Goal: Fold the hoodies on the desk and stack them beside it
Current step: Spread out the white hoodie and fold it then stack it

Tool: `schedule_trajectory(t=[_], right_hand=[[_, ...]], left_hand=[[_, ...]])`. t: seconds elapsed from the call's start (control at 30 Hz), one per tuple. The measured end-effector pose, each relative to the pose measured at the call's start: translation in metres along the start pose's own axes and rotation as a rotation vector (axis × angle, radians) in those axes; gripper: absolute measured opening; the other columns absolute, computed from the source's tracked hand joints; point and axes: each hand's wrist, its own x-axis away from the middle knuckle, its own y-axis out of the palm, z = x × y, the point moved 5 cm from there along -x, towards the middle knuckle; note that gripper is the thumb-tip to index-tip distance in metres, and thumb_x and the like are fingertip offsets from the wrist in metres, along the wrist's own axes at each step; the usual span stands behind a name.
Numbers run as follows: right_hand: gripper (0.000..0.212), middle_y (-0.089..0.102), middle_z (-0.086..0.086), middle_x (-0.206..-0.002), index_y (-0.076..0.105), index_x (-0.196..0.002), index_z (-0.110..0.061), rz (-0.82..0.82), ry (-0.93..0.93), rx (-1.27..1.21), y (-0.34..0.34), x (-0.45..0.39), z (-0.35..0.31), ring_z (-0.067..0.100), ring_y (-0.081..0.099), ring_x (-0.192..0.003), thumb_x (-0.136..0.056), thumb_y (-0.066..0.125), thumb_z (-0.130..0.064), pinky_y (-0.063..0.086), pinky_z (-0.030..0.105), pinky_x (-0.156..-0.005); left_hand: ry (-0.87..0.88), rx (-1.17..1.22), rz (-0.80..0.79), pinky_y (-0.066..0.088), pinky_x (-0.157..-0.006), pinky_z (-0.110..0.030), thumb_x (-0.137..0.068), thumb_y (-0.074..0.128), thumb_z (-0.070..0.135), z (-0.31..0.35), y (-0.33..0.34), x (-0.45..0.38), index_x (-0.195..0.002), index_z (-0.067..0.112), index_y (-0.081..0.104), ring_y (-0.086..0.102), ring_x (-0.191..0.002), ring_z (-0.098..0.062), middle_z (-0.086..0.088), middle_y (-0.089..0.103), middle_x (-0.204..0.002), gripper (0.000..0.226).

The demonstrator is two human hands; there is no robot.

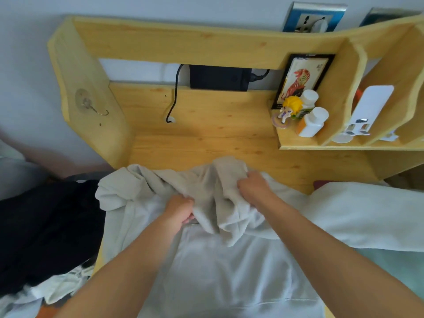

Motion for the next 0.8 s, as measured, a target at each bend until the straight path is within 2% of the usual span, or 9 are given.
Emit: schedule_trajectory(t=[0.07,0.13,0.2,0.27,0.37,0.47,0.57,0.67,0.8], right_hand=[[0.040,0.065,0.014,-0.119,0.061,-0.127,-0.015,0.201,-0.099,-0.162,-0.042,-0.002,-0.034,0.037,0.061,-0.108,-0.090,0.051,-0.027,0.051,0.038,-0.087],[0.037,0.064,0.009,-0.117,0.059,-0.129,-0.014,0.324,-0.233,-0.382,-0.080,0.000,-0.067,0.034,0.060,-0.109,-0.094,0.050,-0.024,0.046,0.034,-0.085],[0.045,0.061,0.002,-0.129,0.048,-0.144,-0.023,0.262,-0.387,-0.552,-0.094,0.002,-0.090,0.027,0.058,-0.118,-0.099,0.048,-0.023,0.047,0.037,-0.094],[0.055,0.044,0.000,-0.154,0.027,-0.158,-0.031,0.080,-0.458,-0.515,-0.073,0.002,-0.090,0.024,0.046,-0.135,-0.106,0.044,-0.026,0.040,0.038,-0.109],[0.056,0.025,0.006,-0.164,0.027,-0.159,-0.021,0.057,-0.522,-0.051,-0.021,0.006,-0.024,0.026,0.025,-0.151,-0.107,0.041,-0.034,0.021,0.032,-0.119],[0.057,0.015,0.009,-0.167,0.034,-0.156,-0.024,-0.043,-0.488,0.436,0.014,-0.002,0.078,0.032,0.016,-0.152,-0.101,0.051,-0.029,0.023,0.041,-0.122],[0.067,0.025,0.016,-0.163,0.045,-0.150,-0.024,0.060,-0.456,0.707,-0.005,-0.019,0.144,0.044,0.031,-0.145,-0.088,0.071,-0.030,0.037,0.055,-0.112],[0.071,0.003,0.008,-0.168,0.013,-0.161,-0.026,0.041,-0.362,0.956,-0.034,-0.046,0.166,0.033,0.014,-0.152,-0.101,0.046,-0.047,0.021,0.054,-0.119],[0.075,0.002,0.004,-0.169,-0.002,-0.161,-0.024,0.010,-0.222,0.807,-0.061,-0.087,0.168,0.031,0.012,-0.153,-0.103,0.034,-0.054,0.017,0.049,-0.121]], left_hand=[[0.074,0.116,0.057,0.039,-0.055,-0.034,-0.091,0.056,0.014,0.052,-0.009,-0.002,-0.082,0.003,0.059,0.056,-0.055,-0.025,-0.021,0.060,-0.076,0.015],[0.197,0.324,0.022,0.054,-0.078,-0.037,-0.103,0.050,0.017,0.114,-0.023,-0.001,-0.113,0.006,0.064,0.066,-0.082,-0.023,-0.009,0.068,-0.100,0.020],[0.345,0.431,-0.161,0.046,-0.103,-0.037,-0.109,0.041,0.019,0.158,-0.027,0.009,-0.144,0.025,0.051,0.062,-0.107,-0.009,0.008,0.063,-0.126,0.036],[0.439,0.155,-0.216,0.031,-0.113,-0.036,-0.110,0.042,0.022,0.163,-0.023,0.024,-0.157,0.036,0.031,0.052,-0.119,-0.002,0.020,0.047,-0.140,0.051],[0.572,-0.389,-0.159,0.037,-0.109,-0.032,-0.108,0.048,0.023,0.112,-0.003,0.021,-0.160,0.030,0.025,0.048,-0.131,-0.014,0.004,0.027,-0.163,0.058],[0.602,-0.833,-0.091,0.013,-0.123,-0.032,-0.107,0.046,0.029,0.033,0.007,0.004,-0.161,0.028,0.023,0.013,-0.156,-0.026,-0.009,0.011,-0.169,0.059],[0.552,-1.164,-0.006,0.015,-0.127,-0.046,-0.099,0.029,0.050,-0.034,0.003,-0.009,-0.160,0.031,0.027,0.014,-0.154,-0.040,-0.017,0.015,-0.168,0.064],[0.440,-1.271,0.075,0.030,-0.116,-0.061,-0.088,0.041,0.053,-0.085,-0.001,-0.011,-0.158,0.038,0.029,0.025,-0.150,-0.045,-0.014,0.026,-0.166,0.073],[0.452,-1.334,0.062,0.028,-0.111,-0.066,-0.085,0.029,0.067,-0.110,0.017,0.002,-0.158,0.049,0.012,0.015,-0.154,-0.042,-0.006,0.011,-0.171,0.078]])
